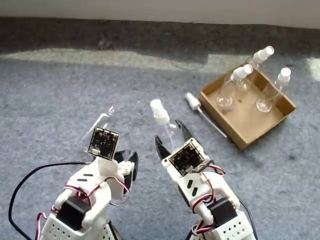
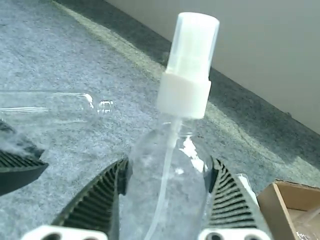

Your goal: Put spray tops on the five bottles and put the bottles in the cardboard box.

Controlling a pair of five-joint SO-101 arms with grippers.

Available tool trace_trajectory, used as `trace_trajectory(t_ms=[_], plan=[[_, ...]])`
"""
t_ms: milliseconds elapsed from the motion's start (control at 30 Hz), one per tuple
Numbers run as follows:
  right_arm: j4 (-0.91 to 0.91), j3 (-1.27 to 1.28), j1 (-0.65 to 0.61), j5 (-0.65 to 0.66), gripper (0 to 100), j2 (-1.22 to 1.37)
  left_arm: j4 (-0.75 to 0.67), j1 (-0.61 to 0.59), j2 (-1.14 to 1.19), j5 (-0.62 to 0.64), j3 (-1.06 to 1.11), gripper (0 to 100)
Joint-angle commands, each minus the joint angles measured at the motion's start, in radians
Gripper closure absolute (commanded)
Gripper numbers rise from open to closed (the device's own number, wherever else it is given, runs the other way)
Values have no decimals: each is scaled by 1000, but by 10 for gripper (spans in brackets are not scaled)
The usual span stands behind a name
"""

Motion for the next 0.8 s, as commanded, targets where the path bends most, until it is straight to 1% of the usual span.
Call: trace_trajectory(t_ms=[0,567,767], plan=[[2,113,12,6,918,-19,-5,5,-12,8,-4,995],[2,113,12,5,918,-19,-5,8,-12,9,-4,995],[-1,113,10,5,918,-19,0,84,-12,8,-4,995]])
